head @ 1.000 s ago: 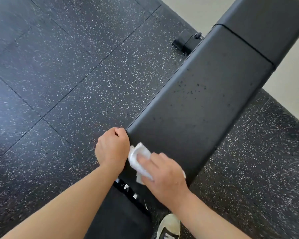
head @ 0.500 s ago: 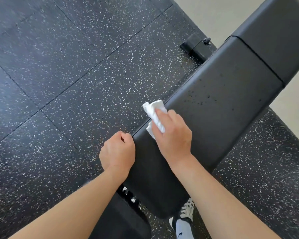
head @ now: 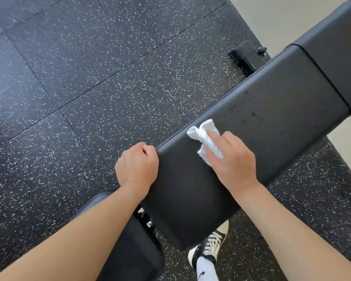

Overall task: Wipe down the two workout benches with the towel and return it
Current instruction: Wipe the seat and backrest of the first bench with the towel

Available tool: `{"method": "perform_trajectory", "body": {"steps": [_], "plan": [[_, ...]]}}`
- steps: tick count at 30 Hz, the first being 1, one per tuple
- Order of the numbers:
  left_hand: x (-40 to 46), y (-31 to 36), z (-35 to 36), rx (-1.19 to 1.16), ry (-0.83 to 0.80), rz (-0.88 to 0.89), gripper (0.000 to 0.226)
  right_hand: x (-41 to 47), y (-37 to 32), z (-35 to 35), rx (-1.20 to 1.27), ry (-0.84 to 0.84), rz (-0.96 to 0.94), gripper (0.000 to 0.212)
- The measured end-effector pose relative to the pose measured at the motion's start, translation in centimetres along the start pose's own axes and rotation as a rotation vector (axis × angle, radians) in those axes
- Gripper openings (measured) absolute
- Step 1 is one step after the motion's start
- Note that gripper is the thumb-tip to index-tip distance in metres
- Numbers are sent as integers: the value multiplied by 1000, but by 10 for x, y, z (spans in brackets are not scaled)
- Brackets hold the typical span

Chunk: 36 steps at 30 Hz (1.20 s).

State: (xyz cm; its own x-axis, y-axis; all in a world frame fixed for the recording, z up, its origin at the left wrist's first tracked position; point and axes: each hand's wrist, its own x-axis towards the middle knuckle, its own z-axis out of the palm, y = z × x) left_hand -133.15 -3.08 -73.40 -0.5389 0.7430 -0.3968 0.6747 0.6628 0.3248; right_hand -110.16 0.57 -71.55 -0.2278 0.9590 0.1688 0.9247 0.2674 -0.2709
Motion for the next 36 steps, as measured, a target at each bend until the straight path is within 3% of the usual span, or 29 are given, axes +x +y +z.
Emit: {"method": "perform_trajectory", "body": {"steps": [4,8,11,15,19,21,23,25,28,31,33,36], "plan": [[-1,-2,2,-3,33,5,33,43,-43,24,51,32,132,26],[-1,-1,1,-4,29,3,34,17,-95,33,117,-40,-80,23],[-3,0,0,10,28,19,35,-21,-70,16,175,-70,-226,29],[-5,0,1,42,56,99,36,-43,18,-12,48,-9,-369,30],[-5,-1,3,58,102,105,37,-17,46,-10,-50,78,-175,31],[-5,-2,4,57,108,91,36,-7,30,-3,-13,90,25,29],[-6,-3,4,62,108,98,35,-12,2,6,38,95,102,29],[-7,0,2,107,95,201,35,-30,-26,8,105,56,7,33],[-9,3,-1,212,48,449,33,-70,-39,2,167,-39,-288,37],[-7,1,0,226,57,494,32,-86,-2,-9,134,-63,-469,38],[-6,1,1,217,81,469,33,-78,41,-15,20,15,-421,37],[-7,0,2,206,97,427,37,-60,95,-25,-35,83,-108,40]]}}
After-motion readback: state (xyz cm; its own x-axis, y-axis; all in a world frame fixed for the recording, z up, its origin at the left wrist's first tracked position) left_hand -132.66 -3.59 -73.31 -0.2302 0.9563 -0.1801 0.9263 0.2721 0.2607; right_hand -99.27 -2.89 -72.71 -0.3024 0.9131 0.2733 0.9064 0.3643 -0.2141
